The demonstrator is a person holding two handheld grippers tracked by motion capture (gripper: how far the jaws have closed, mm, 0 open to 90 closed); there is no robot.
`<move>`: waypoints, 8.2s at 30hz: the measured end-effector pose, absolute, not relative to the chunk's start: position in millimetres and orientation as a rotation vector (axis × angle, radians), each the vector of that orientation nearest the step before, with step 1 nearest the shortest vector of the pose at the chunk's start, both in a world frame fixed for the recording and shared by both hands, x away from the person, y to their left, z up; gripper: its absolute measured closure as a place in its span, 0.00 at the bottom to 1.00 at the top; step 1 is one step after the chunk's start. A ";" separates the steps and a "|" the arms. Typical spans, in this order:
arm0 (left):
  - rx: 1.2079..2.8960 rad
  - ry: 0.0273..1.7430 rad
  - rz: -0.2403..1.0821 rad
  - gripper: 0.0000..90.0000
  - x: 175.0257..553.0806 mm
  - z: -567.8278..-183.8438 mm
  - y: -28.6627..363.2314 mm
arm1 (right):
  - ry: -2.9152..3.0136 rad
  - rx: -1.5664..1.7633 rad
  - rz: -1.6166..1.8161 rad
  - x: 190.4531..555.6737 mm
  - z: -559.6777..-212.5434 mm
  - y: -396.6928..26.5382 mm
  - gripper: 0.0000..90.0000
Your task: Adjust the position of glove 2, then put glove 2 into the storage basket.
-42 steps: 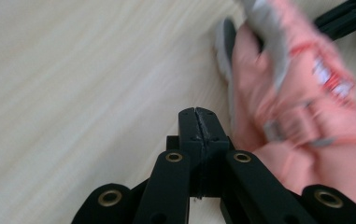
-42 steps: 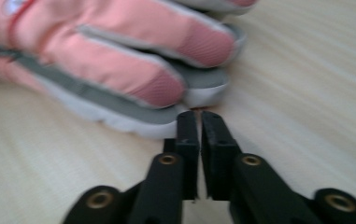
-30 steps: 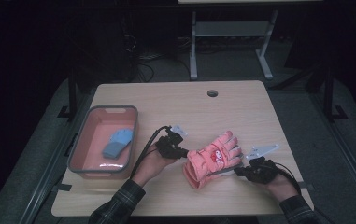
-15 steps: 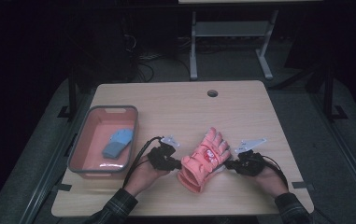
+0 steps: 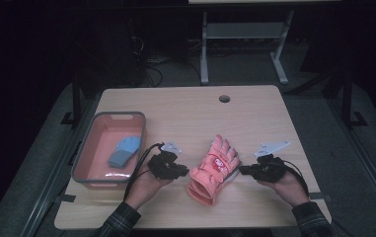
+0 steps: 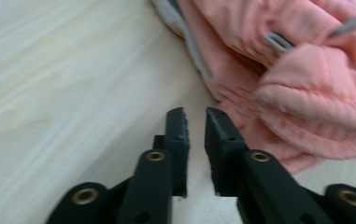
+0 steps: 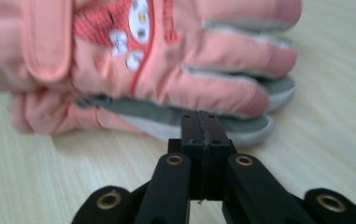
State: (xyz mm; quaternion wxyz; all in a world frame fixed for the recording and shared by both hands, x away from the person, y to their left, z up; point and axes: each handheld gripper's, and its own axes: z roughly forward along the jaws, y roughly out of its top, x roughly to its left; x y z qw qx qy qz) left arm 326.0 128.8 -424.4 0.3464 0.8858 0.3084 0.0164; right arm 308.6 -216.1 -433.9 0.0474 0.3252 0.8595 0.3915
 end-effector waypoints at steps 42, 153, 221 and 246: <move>2.184 0.840 0.127 0.25 344.8 -403.6 128.5 | 2.664 0.919 1.174 340.1 -435.4 -155.1 1.00; 2.186 0.772 -0.243 0.67 373.0 -391.9 93.9 | 2.259 1.304 0.973 351.3 -483.1 -241.6 0.08; 1.914 1.324 0.043 0.66 384.3 -340.9 344.2 | 2.259 1.302 0.973 351.4 -483.1 -241.6 0.08; 1.948 1.424 -0.069 0.52 404.8 -407.0 338.8 | 2.259 1.300 0.972 351.4 -483.2 -241.6 0.08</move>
